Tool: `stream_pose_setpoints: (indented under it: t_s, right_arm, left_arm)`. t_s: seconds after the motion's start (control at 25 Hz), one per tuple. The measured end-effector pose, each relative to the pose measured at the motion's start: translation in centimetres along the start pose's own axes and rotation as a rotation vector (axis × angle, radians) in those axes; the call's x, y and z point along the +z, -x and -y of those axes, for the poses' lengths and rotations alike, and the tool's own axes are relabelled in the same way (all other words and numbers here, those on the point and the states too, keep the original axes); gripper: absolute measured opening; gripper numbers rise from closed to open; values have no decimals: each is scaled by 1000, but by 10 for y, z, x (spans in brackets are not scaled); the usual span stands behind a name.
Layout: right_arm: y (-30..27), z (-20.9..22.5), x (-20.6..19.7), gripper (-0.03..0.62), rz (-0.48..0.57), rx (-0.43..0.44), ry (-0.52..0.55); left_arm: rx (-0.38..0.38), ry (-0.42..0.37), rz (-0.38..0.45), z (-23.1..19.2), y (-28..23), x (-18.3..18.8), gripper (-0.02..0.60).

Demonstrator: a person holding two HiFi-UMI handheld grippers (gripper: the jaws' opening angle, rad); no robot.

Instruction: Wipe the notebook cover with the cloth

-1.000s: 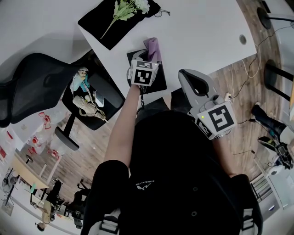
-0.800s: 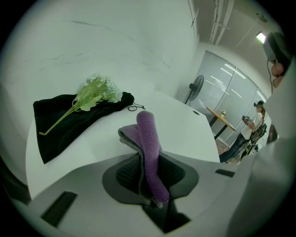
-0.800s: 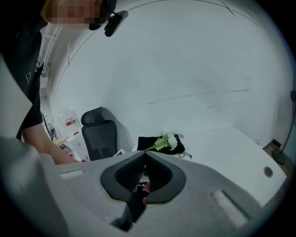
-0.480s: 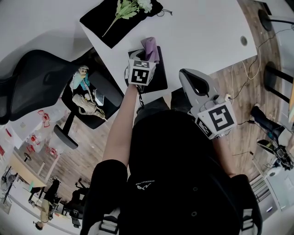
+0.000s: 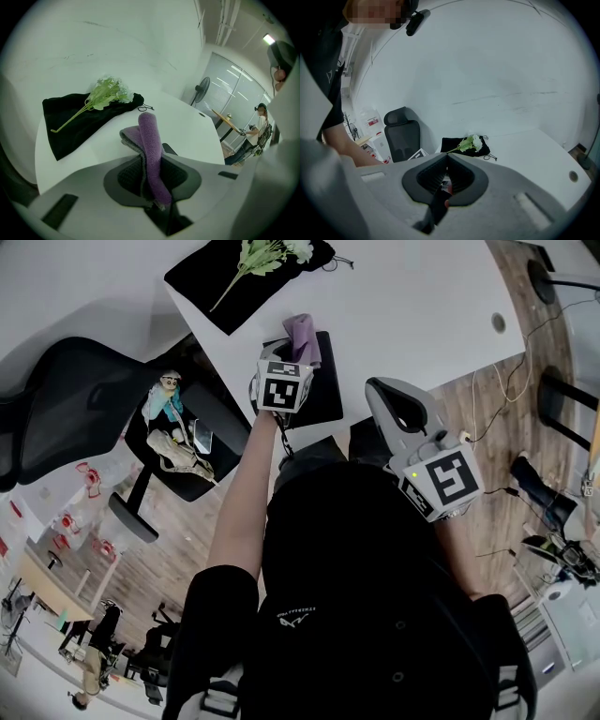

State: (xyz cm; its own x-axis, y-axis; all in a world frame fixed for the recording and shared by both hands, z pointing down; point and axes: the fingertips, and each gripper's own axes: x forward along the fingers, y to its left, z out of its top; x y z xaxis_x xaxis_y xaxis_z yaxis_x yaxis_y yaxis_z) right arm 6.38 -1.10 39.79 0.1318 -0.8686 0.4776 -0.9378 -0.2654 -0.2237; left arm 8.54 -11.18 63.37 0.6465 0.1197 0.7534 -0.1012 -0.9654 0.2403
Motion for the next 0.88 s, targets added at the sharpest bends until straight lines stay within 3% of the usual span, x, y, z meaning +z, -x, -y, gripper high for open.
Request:
stream_pose_setpoints:
  t_s: [0.88]
  right_arm:
    - [1, -10, -1, 5, -8, 6, 19]
  left_arm:
    - [45, 17, 3, -23, 19, -12, 86]
